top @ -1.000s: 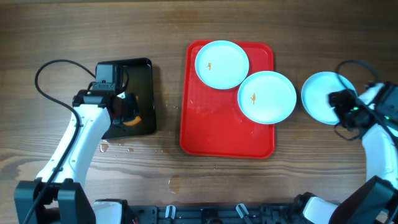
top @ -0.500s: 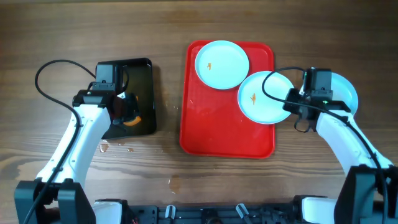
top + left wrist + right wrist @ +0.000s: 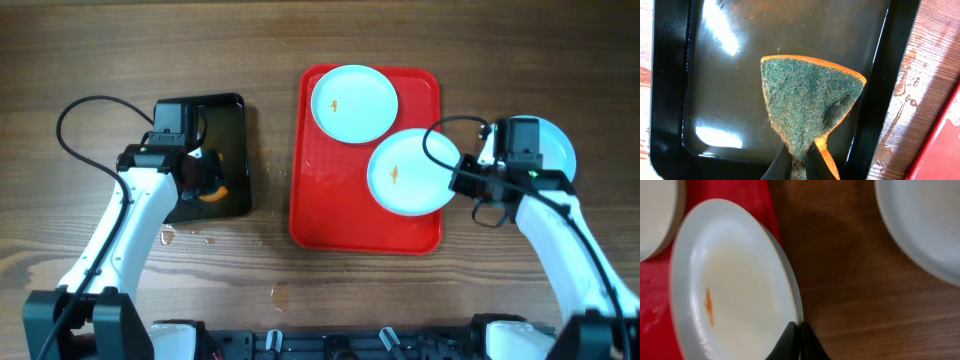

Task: Clean dirty plates on tray and stack at the side
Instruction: 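Release the plate at the right side and grip the next plate's rim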

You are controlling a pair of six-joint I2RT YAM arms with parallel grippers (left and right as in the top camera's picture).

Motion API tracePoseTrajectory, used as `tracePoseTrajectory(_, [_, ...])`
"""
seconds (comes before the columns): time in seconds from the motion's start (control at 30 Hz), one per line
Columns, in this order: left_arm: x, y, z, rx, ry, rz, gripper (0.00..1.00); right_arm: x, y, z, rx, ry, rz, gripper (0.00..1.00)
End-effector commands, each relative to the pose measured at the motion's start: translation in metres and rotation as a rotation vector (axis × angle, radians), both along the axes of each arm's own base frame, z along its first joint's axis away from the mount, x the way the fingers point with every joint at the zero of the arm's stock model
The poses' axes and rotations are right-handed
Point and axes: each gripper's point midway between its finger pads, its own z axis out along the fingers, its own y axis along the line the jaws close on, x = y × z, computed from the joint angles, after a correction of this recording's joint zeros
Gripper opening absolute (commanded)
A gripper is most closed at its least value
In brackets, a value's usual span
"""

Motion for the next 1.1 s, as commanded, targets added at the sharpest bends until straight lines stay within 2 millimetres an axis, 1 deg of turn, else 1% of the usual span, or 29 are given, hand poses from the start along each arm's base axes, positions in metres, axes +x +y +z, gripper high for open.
tracePoseTrajectory(0.0, [0.000,-0.001,0.000,-0.006,-0.002,-0.019,0.04,-0.023,0.028,0.007,0.107,0.070,0.014,0.04])
tracePoseTrajectory(0.07, [0.000,-0.001,0.000,-0.006,-0.002,-0.019,0.04,-0.035,0.038,-0.001,0.110,0.123,0.035,0.04])
tracePoseTrajectory(0.17, [0.000,-0.001,0.000,-0.006,-0.002,-0.019,0.04,-0.037,0.052,-0.015,0.134,0.141,0.008,0.04])
tracePoseTrajectory(0.2, [0.000,-0.001,0.000,-0.006,-0.002,-0.019,0.04,-0.038,0.056,-0.020,0.151,0.153,-0.025,0.06])
tracePoseTrajectory(0.23, [0.000,-0.001,0.000,-0.006,-0.002,-0.019,0.04,-0.041,0.061,-0.027,0.173,0.185,-0.076,0.14])
tracePoseTrajectory(0.27, [0.000,-0.001,0.000,-0.006,-0.002,-0.019,0.04,-0.044,0.063,-0.030,0.179,0.203,-0.095,0.27])
tracePoseTrajectory(0.3, [0.000,-0.001,0.000,-0.006,-0.002,-0.019,0.04,-0.043,0.065,-0.032,0.174,0.204,-0.082,0.34])
tracePoseTrajectory(0.37, [0.000,-0.001,0.000,-0.006,-0.002,-0.019,0.04,-0.034,0.056,-0.032,0.115,0.158,-0.069,0.37])
tracePoseTrajectory(0.4, [0.000,-0.001,0.000,-0.006,-0.002,-0.019,0.04,-0.025,0.051,-0.031,0.072,0.109,-0.033,0.37])
tracePoseTrajectory(0.43, [0.000,-0.001,0.000,-0.006,-0.002,-0.019,0.04,-0.010,0.050,-0.026,0.026,0.026,0.063,0.35])
tracePoseTrajectory(0.5, [0.000,-0.001,0.000,-0.006,-0.002,-0.019,0.04,0.011,0.055,-0.015,-0.031,-0.101,0.235,0.32])
tracePoseTrajectory(0.53, [0.000,-0.001,0.000,-0.006,-0.002,-0.019,0.04,0.018,0.056,-0.012,-0.061,-0.146,0.291,0.31])
tracePoseTrajectory(0.6, [0.000,-0.001,0.000,-0.006,-0.002,-0.019,0.04,0.027,0.052,-0.009,-0.117,-0.189,0.339,0.27])
tracePoseTrajectory(0.7, [0.000,-0.001,0.000,-0.006,-0.002,-0.019,0.04,0.029,0.053,-0.015,-0.129,-0.184,0.372,0.23])
tracePoseTrajectory(0.8, [0.000,-0.001,0.000,-0.008,-0.002,-0.019,0.04,0.022,0.053,-0.036,-0.125,-0.108,0.377,0.23])
tracePoseTrajectory(0.87, [0.000,-0.003,0.000,-0.020,-0.003,-0.023,0.04,0.016,0.059,-0.050,-0.082,-0.062,0.399,0.22])
tracePoseTrajectory(0.93, [0.002,-0.004,0.000,-0.025,-0.008,-0.025,0.04,0.008,0.073,-0.060,0.000,-0.022,0.434,0.23])
tracePoseTrajectory(1.0, [0.002,-0.004,0.001,-0.025,-0.012,-0.025,0.04,0.004,0.077,-0.067,0.029,0.006,0.440,0.23])
tracePoseTrajectory(1.03, [0.002,-0.004,0.001,-0.025,-0.012,-0.025,0.04,0.003,0.077,-0.070,0.029,0.016,0.438,0.21])
tracePoseTrajectory(1.07, [0.002,-0.004,0.001,-0.025,-0.012,-0.025,0.04,0.003,0.076,-0.071,0.026,0.020,0.435,0.15])
